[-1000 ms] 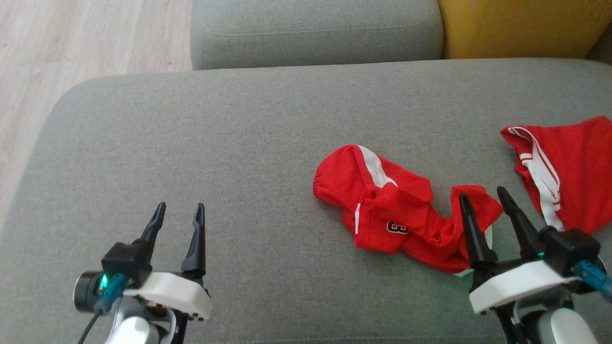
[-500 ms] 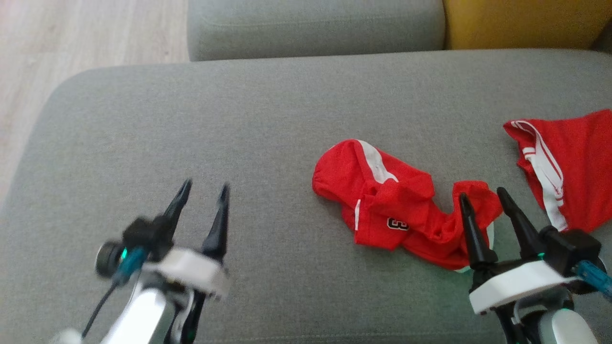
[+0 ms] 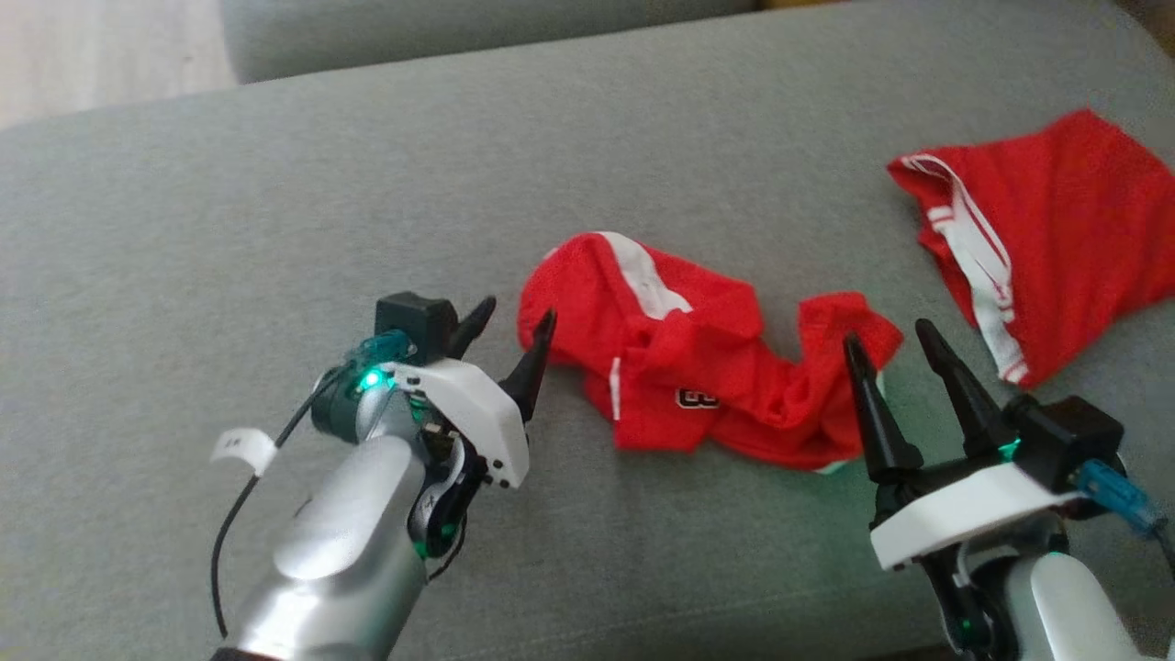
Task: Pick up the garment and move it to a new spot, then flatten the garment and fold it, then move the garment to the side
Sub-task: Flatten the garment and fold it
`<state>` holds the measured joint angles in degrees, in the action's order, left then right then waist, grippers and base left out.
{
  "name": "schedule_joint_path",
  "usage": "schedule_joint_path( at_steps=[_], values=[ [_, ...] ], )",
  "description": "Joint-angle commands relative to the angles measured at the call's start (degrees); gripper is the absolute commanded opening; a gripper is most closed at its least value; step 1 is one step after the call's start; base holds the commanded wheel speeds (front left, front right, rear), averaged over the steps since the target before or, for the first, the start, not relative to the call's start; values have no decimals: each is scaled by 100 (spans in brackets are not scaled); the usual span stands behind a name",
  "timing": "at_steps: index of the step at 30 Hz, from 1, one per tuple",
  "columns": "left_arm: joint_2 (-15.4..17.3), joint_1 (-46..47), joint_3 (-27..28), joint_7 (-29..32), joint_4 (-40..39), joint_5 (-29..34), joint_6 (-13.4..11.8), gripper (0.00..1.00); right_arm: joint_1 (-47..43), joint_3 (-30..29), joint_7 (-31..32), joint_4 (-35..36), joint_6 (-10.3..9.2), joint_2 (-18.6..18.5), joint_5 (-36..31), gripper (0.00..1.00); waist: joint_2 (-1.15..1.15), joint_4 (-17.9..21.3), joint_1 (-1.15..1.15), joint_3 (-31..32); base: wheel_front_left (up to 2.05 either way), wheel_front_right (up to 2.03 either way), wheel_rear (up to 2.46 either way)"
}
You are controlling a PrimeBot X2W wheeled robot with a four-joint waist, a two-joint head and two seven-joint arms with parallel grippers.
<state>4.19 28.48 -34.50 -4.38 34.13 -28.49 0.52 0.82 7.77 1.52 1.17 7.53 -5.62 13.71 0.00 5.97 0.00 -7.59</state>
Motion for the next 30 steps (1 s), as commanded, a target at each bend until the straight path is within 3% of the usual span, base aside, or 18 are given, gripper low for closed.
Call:
schedule_joint_path(
  at_steps=[1, 8, 9, 10, 13, 17, 23, 30],
  values=[
    [14, 366, 161, 11, 76, -66, 44, 100, 265, 157, -62, 156, -4, -58, 54, 100, 0, 184, 0, -140, 0, 0, 0],
    [-107, 738, 96, 75, 1331, -506, 337, 100, 347, 163, -147, 38, -4, -67, 97, 100, 0, 378, 0, -234, 0, 0, 0],
    [-114, 779, 79, 67, 1432, -582, 398, 42, 352, 162, -156, 29, -4, -65, 100, 100, 0, 388, 0, -239, 0, 0, 0],
    [-119, 825, 46, 31, 1512, -627, 446, 0, 355, 158, -164, 21, -4, -63, 104, 100, 0, 393, 0, -244, 0, 0, 0],
    [-126, 950, -50, -175, 1680, -727, 545, 0, 354, 133, -185, 1, -4, -52, 117, 100, 0, 388, 0, -243, 0, 0, 0],
    [-128, 1055, -65, -609, 1786, -700, 499, 0, 334, 89, -195, -20, -4, -41, 132, 100, 0, 339, 0, -216, 0, 0, 0],
    [80, 855, 186, -1036, 1405, -514, 48, 0, 246, 4, -183, -15, -4, -21, 142, 100, 0, 95, 0, -89, 0, 0, 0],
    [655, -354, 662, -1060, -213, -235, -552, 0, 131, -82, -155, -4, -4, 0, 159, 100, 0, -310, 0, 35, 0, 0, 0]
  ],
)
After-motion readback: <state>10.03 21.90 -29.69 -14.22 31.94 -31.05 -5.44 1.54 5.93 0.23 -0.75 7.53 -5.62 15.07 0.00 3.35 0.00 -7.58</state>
